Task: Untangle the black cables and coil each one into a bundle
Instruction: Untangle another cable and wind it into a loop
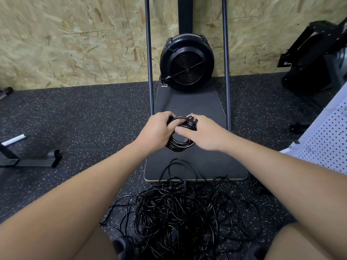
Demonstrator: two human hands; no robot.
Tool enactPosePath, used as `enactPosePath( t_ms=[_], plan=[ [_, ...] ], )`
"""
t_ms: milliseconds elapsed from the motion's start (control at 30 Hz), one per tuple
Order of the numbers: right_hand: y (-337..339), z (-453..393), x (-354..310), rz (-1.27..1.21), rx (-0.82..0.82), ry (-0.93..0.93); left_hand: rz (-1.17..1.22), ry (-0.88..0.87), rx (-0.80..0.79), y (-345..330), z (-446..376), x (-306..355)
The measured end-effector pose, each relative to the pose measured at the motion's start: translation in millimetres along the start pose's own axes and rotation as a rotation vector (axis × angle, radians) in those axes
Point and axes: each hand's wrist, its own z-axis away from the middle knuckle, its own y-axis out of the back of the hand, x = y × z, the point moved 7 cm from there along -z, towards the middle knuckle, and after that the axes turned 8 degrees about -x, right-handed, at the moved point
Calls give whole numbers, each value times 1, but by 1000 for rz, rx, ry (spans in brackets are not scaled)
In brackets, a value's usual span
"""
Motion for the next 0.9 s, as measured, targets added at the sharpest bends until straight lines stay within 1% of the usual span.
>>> enactPosePath(
  t_ms=[67,100,133,233,300,333,400,500,567,633,800,900],
  plan=[
    [6,0,-3,99,-10,9,82,-1,-42,-4,0,-2],
    [13,0,-5,126,10,8,114,-9,-79,-7,1,-2],
    [22,0,-3,101,54,-1,150,-15,-122,-10,2,-1],
    [48,-1,8,-169,174,-48,243,-49,-248,-20,6,9],
    [51,1,10,-324,190,-58,160,-78,-280,-27,7,15],
    [51,3,8,-340,207,-51,80,-77,-280,-31,8,16],
    [49,7,1,-291,253,-25,-62,-68,-277,-39,9,17],
    [53,11,-1,-303,343,-51,-156,-64,-262,-46,10,19],
    [59,12,2,-373,416,-88,-184,-118,-220,-46,13,29],
    [60,11,6,-432,450,-128,-233,-196,-159,-45,17,38],
    [48,7,16,-501,416,-219,-373,-307,-92,-42,22,41],
    [41,0,19,-616,340,-240,-345,-335,-61,-38,26,43]
  ],
)
